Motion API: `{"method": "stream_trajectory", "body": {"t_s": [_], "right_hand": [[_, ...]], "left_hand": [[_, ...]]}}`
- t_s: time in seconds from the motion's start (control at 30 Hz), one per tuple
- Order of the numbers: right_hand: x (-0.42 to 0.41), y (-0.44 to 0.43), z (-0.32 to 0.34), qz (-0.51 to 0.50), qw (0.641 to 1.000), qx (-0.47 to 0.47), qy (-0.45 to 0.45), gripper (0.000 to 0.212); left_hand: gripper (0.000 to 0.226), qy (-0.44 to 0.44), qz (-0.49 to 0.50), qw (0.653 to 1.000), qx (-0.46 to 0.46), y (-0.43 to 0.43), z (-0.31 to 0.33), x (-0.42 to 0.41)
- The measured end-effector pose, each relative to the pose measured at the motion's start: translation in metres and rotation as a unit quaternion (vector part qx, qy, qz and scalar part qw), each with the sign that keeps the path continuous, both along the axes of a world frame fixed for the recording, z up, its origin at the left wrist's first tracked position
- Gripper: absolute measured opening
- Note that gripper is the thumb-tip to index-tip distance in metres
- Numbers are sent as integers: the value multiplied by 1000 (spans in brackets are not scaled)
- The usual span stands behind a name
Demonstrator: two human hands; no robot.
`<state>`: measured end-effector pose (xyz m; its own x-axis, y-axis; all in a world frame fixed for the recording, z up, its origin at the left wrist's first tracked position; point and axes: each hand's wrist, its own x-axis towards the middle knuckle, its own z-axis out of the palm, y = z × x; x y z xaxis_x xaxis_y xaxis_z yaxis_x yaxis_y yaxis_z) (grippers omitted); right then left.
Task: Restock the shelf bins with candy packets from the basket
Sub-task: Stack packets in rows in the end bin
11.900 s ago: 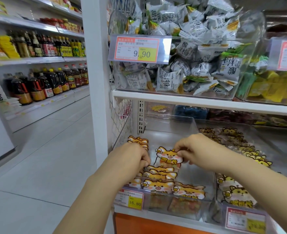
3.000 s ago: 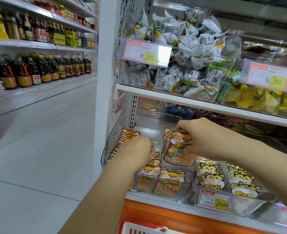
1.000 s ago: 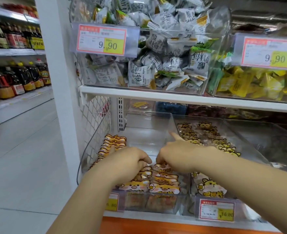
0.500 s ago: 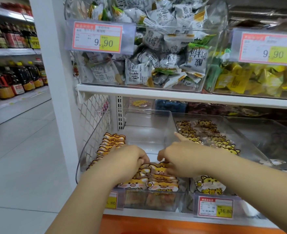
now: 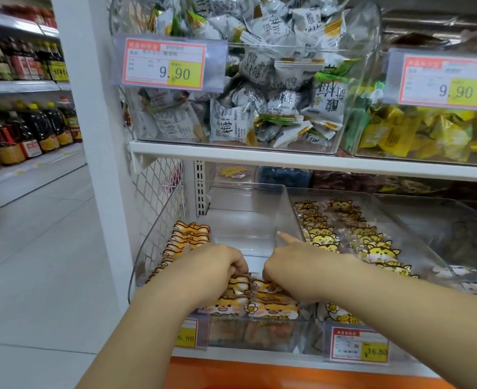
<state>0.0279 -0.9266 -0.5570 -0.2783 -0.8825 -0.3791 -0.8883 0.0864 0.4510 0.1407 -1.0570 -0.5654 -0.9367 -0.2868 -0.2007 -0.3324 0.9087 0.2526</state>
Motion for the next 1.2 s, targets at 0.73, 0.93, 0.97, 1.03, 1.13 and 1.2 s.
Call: {"method": "stream_trajectory", "body": {"t_s": [0.73, 0.93, 0.97, 1.03, 1.13, 1.2], "right_hand": [[0, 26, 12, -27, 992, -117, -42, 27], [2, 37, 14, -75, 976, -158, -132, 33], [4, 39, 15, -78, 971, -174, -143, 33], [8, 42, 14, -75, 967, -196, -147, 32], [12, 44, 9, -60, 970, -192, -136, 29], [14, 45, 8, -52, 975, -177, -125, 29]], "left_hand": [[20, 105, 4, 993, 49, 8, -2, 1], [28, 108, 1, 990, 88, 9, -2, 2], [27, 109, -2, 990, 91, 8, -1, 3], [26, 108, -8, 990, 90, 8, 2, 6], [19, 111, -11, 988, 109, 8, 4, 10], [13, 109, -11, 987, 119, 8, 4, 11]]}}
